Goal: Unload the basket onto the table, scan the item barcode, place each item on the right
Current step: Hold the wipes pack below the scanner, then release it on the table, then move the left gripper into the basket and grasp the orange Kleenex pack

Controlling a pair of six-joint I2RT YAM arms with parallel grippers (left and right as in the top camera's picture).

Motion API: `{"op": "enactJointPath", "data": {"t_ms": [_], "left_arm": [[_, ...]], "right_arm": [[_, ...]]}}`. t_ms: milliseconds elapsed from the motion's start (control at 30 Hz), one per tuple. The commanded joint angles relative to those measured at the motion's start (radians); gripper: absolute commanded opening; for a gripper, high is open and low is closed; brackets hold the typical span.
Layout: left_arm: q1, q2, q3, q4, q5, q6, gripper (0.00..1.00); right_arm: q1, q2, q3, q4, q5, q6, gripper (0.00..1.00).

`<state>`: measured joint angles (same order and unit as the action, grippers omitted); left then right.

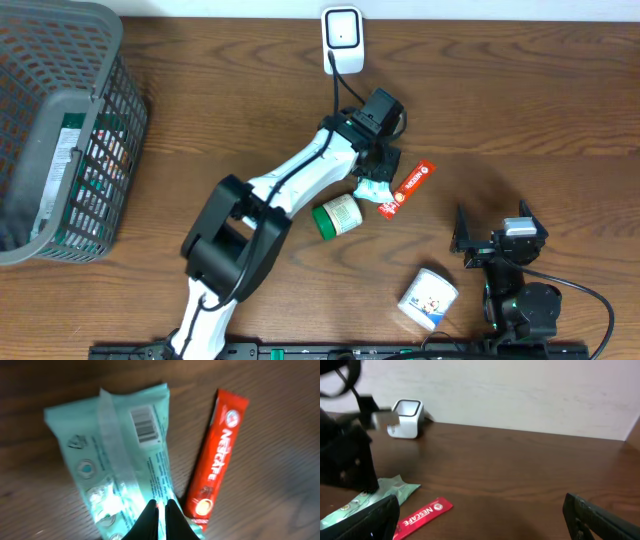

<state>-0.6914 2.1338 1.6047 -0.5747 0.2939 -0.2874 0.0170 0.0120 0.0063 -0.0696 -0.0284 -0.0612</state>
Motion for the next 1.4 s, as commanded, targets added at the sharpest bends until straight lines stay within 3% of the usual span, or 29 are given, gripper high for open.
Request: {"op": "enactJointPath", "data": {"t_ms": [0, 133, 300, 500, 633, 733, 900, 1067, 1167, 1233, 1300, 1367], "left_arm": [[-0.002, 0.063, 0.000, 0.000, 0.082, 0.010, 0.07], [-0.003, 0.105, 0.000, -0.021, 0.124, 0.010, 0.07], [0.004, 0.087, 0.001, -0.047, 0.048, 0.015, 0.07], [0.043, -0.040, 0.051, -0.043, -0.016, 0.016, 0.07], [0.101, -0.162, 0.135, -0.119, -0.017, 0.022, 0.07], [0.176, -0.245, 0.242, -0.236, -0.024, 0.032, 0.08], [0.376, -0.360, 0.442, -0.453, -0.174, 0.056, 0.09], [0.644, -0.469, 0.495, -0.503, -0.249, 0.069, 0.15], [0.820, -0.502, 0.495, -0.519, -0.250, 0.044, 0.36], [0.922, -0.500, 0.494, -0.537, -0.250, 0.018, 0.40], [1.004, -0.489, 0.489, -0.557, -0.250, -0.002, 0.59], [1.071, -0.472, 0.481, -0.577, -0.250, -0.006, 0.68]], "right_arm": [[0.003, -0.005, -0.001, -0.003, 0.005, 0.012, 0.99], [0.003, -0.005, -0.001, -0.003, 0.005, 0.011, 0.99], [0.003, -0.005, -0.001, -0.003, 0.005, 0.011, 0.99], [0.003, -0.005, -0.001, -0.003, 0.005, 0.011, 0.99], [0.003, -0.005, -0.001, -0.003, 0.005, 0.012, 0.99], [0.003, -0.005, -0.001, -0.003, 0.005, 0.012, 0.99], [0.003, -0.005, -0.001, -0.003, 0.005, 0.012, 0.99], [0.003, -0.005, -0.001, -0.003, 0.005, 0.012, 0.99], [0.003, -0.005, -0.001, -0.003, 0.005, 0.012, 0.99], [0.003, -0.005, -0.001, -0.003, 0.005, 0.011, 0.99], [0.003, -0.005, -0.001, -0.003, 0.005, 0.012, 0.99], [0.003, -0.005, -0.001, -0.003, 0.005, 0.012, 0.99]]}}
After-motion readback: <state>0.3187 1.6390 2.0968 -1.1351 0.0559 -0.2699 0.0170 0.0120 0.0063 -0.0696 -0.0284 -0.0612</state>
